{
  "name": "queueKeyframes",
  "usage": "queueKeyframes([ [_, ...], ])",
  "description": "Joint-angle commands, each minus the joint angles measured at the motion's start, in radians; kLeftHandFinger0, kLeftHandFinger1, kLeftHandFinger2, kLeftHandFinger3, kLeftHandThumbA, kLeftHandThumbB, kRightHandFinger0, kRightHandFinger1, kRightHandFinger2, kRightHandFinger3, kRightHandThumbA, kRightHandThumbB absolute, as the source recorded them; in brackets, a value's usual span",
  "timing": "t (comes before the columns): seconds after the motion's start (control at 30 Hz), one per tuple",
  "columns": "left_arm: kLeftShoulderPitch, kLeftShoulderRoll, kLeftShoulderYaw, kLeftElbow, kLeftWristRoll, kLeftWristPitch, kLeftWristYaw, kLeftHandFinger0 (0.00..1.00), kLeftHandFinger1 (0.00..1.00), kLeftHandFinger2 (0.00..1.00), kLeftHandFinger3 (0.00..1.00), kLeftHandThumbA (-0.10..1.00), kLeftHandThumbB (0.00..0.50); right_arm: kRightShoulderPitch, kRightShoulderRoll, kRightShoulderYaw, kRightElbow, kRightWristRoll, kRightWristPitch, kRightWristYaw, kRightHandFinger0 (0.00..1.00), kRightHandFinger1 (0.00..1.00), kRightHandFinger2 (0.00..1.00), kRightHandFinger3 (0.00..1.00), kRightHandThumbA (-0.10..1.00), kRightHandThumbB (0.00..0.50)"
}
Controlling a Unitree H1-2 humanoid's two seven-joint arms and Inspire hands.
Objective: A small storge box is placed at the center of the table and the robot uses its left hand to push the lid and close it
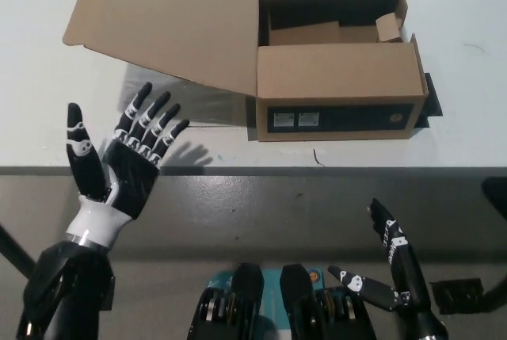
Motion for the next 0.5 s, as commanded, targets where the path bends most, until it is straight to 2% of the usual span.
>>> queueKeyframes([
  [0.0, -0.038, -0.001, 0.013, 0.020, -0.029, 0.015, -0.063, 1.00, 1.00, 1.00, 1.00, 1.00, 0.363, -0.018, -0.005, 0.008, -0.016, -0.010, -0.054, -0.025, 1.00, 1.00, 1.00, 1.00, 1.00, 0.343],
  [0.1, -0.029, -0.009, 0.012, 0.037, -0.025, 0.008, -0.084, 1.00, 1.00, 1.00, 1.00, 1.00, 0.349, -0.019, -0.007, 0.006, -0.017, -0.006, -0.054, -0.024, 1.00, 1.00, 1.00, 1.00, 1.00, 0.342],
  [0.3, -0.040, -0.004, 0.019, 0.091, -0.025, 0.020, -0.107, 1.00, 1.00, 1.00, 1.00, 1.00, 0.352, -0.013, -0.007, 0.011, -0.023, -0.012, -0.054, -0.033, 1.00, 1.00, 1.00, 1.00, 1.00, 0.346],
  [0.47, -0.109, -0.005, 0.055, 0.124, -0.031, 0.059, -0.055, 1.00, 1.00, 1.00, 1.00, 1.00, 0.361, -0.019, -0.008, 0.015, -0.017, -0.017, -0.054, -0.044, 1.00, 1.00, 1.00, 1.00, 1.00, 0.347],
])
